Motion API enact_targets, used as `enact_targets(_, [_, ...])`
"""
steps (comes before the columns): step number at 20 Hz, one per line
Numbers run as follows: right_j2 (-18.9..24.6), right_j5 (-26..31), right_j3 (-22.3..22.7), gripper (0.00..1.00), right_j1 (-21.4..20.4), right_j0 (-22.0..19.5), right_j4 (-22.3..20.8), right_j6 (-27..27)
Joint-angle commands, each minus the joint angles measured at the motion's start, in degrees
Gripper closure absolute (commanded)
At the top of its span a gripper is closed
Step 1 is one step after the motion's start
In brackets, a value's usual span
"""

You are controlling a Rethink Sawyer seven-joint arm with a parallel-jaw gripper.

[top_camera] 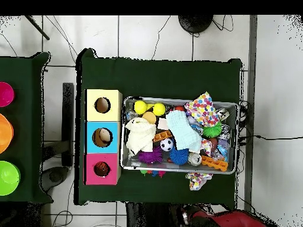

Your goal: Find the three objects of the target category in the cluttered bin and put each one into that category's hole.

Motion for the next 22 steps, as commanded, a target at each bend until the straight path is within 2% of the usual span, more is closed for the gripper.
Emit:
enact_targets(1, [-0.11, -0.03, -8.15, 0.00, 2.46, 2.13, -0.42, 3.72])
enact_targets(5, [-3.71, -2.17, -12.28, 0.00, 4.71, 7.77, -3.28, 8.04])
enact_targets(10, [-7.15, -4.33, -13.64, 0.00, 6.24, 12.19, -2.96, 10.49])
enact_targets(14, [-14.11, -9.01, -16.18, 0.00, 7.32, 20.79, -4.57, 16.66])
enact_targets(18, [-15.57, -10.27, -18.36, 0.00, 9.56, 21.65, -2.31, 14.11])
enact_targets(22, [-18.19, -11.91, -19.30, 0.00, 9.66, 23.73, -0.82, 13.15])
